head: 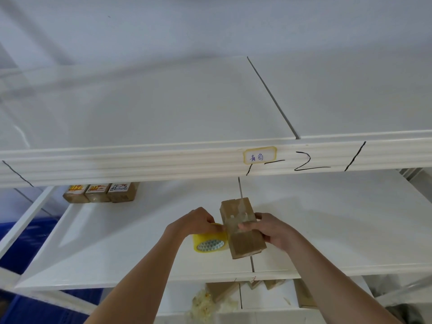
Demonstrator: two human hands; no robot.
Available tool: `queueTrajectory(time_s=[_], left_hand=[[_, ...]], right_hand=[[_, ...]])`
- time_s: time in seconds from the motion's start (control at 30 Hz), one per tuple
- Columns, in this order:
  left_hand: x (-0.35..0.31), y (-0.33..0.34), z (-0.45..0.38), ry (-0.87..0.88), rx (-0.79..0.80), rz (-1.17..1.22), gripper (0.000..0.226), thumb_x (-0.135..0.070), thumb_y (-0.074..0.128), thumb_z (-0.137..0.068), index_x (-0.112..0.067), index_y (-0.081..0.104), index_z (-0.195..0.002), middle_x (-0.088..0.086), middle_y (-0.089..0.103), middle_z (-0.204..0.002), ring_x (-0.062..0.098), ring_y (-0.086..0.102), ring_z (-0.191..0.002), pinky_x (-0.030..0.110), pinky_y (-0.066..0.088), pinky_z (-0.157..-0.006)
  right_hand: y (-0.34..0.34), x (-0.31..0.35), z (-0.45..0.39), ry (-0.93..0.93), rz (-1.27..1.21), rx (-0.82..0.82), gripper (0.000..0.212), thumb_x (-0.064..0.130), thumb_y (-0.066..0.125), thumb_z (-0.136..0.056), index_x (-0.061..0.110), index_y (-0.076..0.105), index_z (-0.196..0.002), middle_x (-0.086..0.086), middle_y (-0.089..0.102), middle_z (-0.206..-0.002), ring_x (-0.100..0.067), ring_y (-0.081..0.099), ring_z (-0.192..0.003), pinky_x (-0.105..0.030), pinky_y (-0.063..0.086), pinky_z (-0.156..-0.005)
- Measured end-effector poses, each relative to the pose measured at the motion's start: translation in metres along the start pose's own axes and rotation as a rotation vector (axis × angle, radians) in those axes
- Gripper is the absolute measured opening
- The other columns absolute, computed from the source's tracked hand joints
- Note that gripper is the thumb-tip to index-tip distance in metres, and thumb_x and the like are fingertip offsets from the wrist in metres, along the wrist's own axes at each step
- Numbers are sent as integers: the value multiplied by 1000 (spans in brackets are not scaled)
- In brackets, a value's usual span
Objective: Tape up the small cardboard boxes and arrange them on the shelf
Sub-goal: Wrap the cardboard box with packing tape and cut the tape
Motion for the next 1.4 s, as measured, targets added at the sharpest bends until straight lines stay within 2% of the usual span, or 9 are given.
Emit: queueTrajectory(time_s=[0.2, 0.3, 0.43, 0.53, 0.8, 0.97, 1.17, 1.3, 1.4], left_hand=[[5, -9, 3, -3, -42, 207, 55, -76, 71, -62, -27, 78, -85, -10, 72, -78, 10, 69, -77, 22, 56, -66], [5, -11, 2, -14, -90, 217, 49, -71, 75, -68, -25, 78, -83, -7, 72, -79, 13, 70, -77, 24, 56, -65], [-1, -16, 2, -16, -165, 232, 40, -68, 76, -69, -29, 75, -75, -9, 71, -75, 10, 69, -71, 21, 49, -56], [-11, -18, 2, 22, -188, 154, 30, -59, 76, -74, -28, 74, -75, -9, 67, -72, 7, 65, -67, 18, 44, -52], [-5, -22, 7, 67, 19, 250, 27, -53, 76, -82, -26, 78, -88, -5, 71, -86, 13, 65, -83, 24, 49, -70], [-2, -12, 2, 37, 27, 204, 34, -55, 78, -79, -23, 77, -91, -4, 70, -88, 14, 65, -85, 28, 51, -75], [12, -6, -3, -36, -39, 13, 50, -69, 74, -70, -20, 71, -72, -2, 65, -72, 14, 61, -68, 28, 46, -63], [11, -2, -6, -37, -43, -20, 55, -71, 73, -68, -17, 65, -63, -1, 57, -63, 15, 56, -60, 28, 39, -58], [6, 0, -11, -62, -30, -86, 54, -74, 73, -65, -21, 66, -66, -3, 62, -67, 12, 60, -63, 29, 50, -63]], right_hand=[[5, 7, 1, 21, -52, 107, 45, 20, 82, -84, 6, 68, -125, -7, 76, -114, -23, 70, -111, -40, 55, -100], [11, 15, -2, -10, -22, 51, 46, 22, 83, -83, 7, 69, -124, -6, 77, -112, -24, 70, -110, -45, 53, -103], [25, 26, -7, -123, 186, -19, 72, 53, 94, -59, 27, 68, -121, 4, 75, -113, -18, 69, -109, -43, 56, -100], [34, 25, -13, -138, 331, -185, 101, 59, 93, -49, 25, 51, -134, 3, 65, -124, -20, 63, -114, -43, 54, -100], [24, 19, -5, -70, 402, -364, 100, 58, 80, -49, 28, 41, -135, -1, 57, -126, -24, 57, -115, -45, 54, -97], [19, 12, -8, -28, 467, -400, 102, 58, 83, -50, 27, 40, -137, -3, 56, -126, -25, 54, -119, -45, 53, -97], [19, 4, -14, 28, 493, -447, 104, 60, 85, -49, 27, 37, -136, -5, 50, -124, -23, 49, -108, -36, 52, -83], [22, -2, -19, 25, 542, -470, 105, 60, 83, -54, 27, 32, -139, -3, 43, -115, -21, 45, -97, -28, 36, -60], [26, -10, -22, 51, 572, -477, 102, 60, 84, -60, 22, 33, -139, -5, 50, -121, -23, 50, -102, -30, 41, -65]])
Point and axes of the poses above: each hand's wrist, its own z-axis away from the middle knuckle, its own y-axis out of the palm, x = y × z, the point moved 1 cm from there along -z, towards the middle knuckle
